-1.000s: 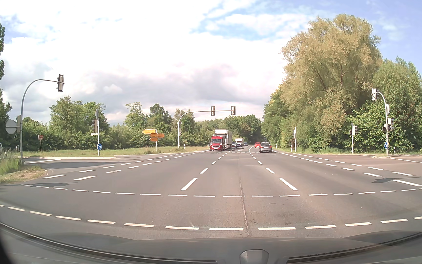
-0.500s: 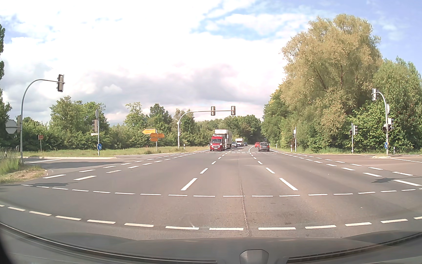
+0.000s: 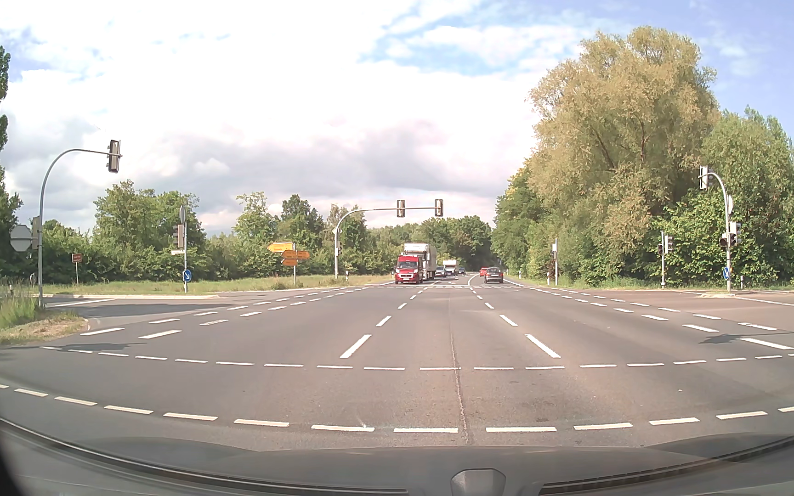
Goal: Follow the waypoints while adhering to traffic rules and regulations
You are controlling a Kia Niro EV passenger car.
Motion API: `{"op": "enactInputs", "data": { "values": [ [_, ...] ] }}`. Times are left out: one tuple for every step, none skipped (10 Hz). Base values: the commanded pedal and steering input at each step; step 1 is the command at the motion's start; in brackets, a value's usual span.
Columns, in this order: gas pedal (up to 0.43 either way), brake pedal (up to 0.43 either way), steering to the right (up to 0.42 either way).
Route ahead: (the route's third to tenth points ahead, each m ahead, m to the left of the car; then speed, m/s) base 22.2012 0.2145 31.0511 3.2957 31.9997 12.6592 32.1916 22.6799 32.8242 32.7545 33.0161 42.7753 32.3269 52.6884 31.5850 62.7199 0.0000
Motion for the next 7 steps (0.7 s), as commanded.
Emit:
{"op": "enactInputs", "data": {
  "values": [
    [0.000, 0.256, 0.008],
    [0.000, 0.256, 0.008],
    [0.000, 0.256, 0.008],
    [0.000, 0.262, 0.009],
    [0.000, 0.262, 0.008],
    [0.000, 0.262, 0.008],
    [0.000, 0.262, 0.008]
  ]
}}
